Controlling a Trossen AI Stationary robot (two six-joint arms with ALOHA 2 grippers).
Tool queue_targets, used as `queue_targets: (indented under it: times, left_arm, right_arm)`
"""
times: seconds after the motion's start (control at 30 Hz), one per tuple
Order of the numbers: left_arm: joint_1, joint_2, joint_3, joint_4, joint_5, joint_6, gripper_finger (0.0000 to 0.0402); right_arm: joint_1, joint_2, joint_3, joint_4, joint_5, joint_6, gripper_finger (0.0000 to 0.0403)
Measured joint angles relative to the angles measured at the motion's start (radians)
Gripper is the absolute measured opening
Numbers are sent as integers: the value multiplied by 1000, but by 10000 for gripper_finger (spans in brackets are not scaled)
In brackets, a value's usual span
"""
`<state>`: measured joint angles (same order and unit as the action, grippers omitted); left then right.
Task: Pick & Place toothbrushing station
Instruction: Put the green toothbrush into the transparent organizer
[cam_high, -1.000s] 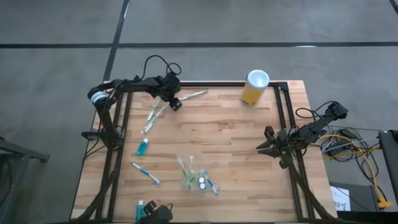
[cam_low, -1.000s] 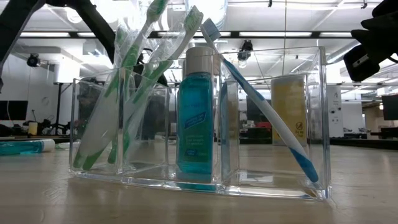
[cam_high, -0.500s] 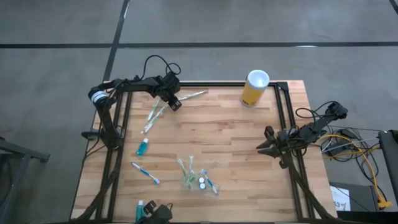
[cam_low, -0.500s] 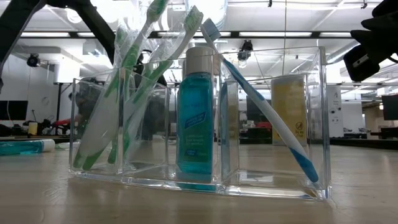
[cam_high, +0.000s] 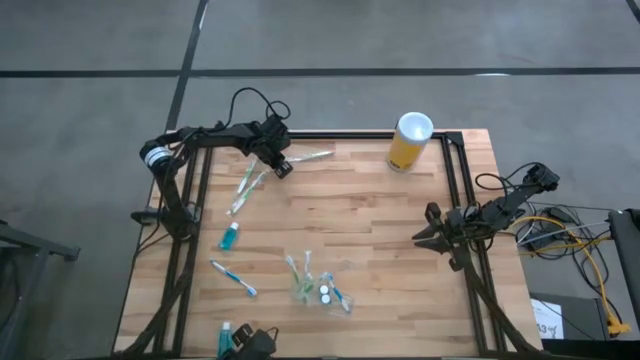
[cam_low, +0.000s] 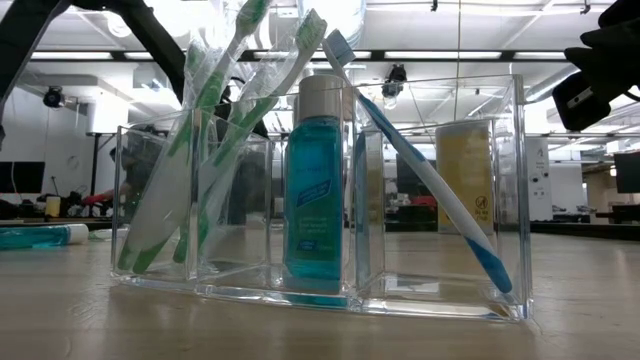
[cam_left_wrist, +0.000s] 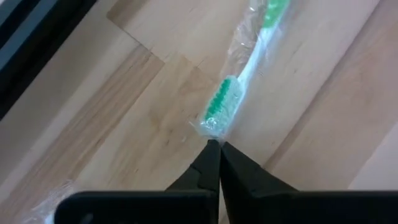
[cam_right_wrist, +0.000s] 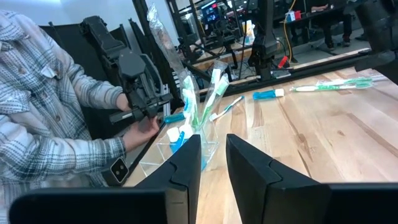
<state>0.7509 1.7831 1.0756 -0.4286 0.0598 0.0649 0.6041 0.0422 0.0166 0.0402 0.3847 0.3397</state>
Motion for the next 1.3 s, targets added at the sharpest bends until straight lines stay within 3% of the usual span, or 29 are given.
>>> queue_targets:
  times: [0.33,1.0,1.3]
  left_arm:
    - [0,-77,0,-20,6,-16,3]
    - [-6,-393,0,-31,24,-124,1]
    - [-27,-439,0,-31,31,-144,1]
  right_arm:
    - [0,0,0,0,0,0,76]
    - [0,0,0,0,0,0,69]
    - [0,0,0,0,0,0,76]
